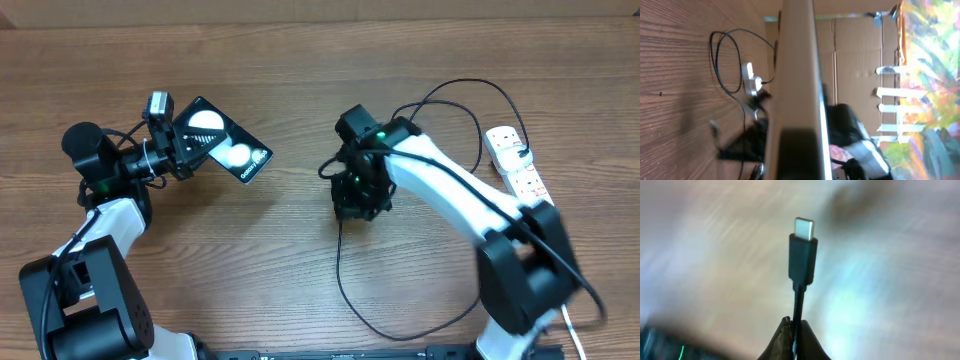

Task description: Plug charger to phone and switch on socket

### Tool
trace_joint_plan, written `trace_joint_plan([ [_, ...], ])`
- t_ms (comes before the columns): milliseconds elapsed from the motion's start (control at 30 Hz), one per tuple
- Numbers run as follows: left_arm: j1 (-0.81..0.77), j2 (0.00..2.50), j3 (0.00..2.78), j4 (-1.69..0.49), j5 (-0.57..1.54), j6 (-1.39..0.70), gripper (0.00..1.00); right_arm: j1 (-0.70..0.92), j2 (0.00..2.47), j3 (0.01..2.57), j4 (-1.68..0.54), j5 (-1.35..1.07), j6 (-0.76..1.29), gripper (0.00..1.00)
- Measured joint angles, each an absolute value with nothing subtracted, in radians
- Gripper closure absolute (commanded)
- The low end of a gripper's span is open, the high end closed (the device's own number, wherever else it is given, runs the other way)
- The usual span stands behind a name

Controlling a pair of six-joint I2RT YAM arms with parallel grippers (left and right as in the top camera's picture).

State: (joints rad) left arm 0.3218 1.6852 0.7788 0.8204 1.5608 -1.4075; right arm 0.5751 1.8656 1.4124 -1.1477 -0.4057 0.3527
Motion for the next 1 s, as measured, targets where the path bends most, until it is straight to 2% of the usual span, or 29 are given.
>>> trace_joint_plan([
  [167, 0.292, 1.685, 0.779, 0.820, 1.561, -1.364, 0.96, 0.629, 1.715, 1.435, -1.311, -0.570, 0.165, 0.96],
  [500, 0.200, 1.685, 0.779, 0.821, 1.561, -1.328, 0.96, 0.705, 1.694, 1.435, -1.339, -0.691, 0.014, 0.96],
  [700, 0.128, 1.685, 0.779, 0.820, 1.561, -1.288, 0.96, 0.728, 1.694, 1.435, -1.373, -0.654, -0.010, 0.96],
  [1000, 0.107, 1.685, 0.779, 0.819, 1.561, -1.234, 0.96, 0.728, 1.693, 1.538, -1.482, -0.418, -0.002, 0.96],
])
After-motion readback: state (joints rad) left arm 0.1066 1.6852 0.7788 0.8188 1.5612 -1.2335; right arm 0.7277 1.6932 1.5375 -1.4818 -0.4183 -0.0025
